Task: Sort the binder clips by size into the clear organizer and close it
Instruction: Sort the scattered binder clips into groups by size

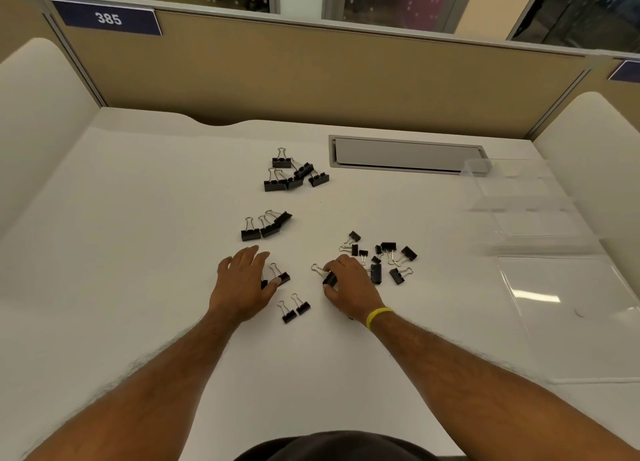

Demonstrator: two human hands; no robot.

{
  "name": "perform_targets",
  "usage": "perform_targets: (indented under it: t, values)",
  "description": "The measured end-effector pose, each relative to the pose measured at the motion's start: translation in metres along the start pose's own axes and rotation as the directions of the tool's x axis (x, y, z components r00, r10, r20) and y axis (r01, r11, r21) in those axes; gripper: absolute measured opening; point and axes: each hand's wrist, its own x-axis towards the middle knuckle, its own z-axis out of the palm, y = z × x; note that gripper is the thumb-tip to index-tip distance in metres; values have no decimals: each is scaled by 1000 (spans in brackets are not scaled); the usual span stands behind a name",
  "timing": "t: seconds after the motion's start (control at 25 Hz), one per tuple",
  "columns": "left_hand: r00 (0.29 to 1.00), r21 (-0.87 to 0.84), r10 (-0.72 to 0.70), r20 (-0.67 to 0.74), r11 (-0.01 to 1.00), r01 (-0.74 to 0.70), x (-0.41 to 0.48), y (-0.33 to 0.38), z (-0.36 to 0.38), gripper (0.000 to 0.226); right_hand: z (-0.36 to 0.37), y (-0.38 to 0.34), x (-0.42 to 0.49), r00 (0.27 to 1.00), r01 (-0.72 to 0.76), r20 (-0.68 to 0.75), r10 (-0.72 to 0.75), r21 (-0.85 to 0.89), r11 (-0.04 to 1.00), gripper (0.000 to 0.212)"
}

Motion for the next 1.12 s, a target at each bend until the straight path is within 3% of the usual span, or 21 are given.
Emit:
perform_targets:
  t: [0.72, 1.12]
  values:
    - [999, -47, -41, 2, 998, 41, -25, -35, 8, 68, 8, -68, 49, 998, 31, -64, -25, 88, 996, 36]
    - [998, -76, -47, -33, 996, 45, -6, -51, 3, 62, 1, -101, 114, 1000, 14, -27, -13, 19, 1000, 35]
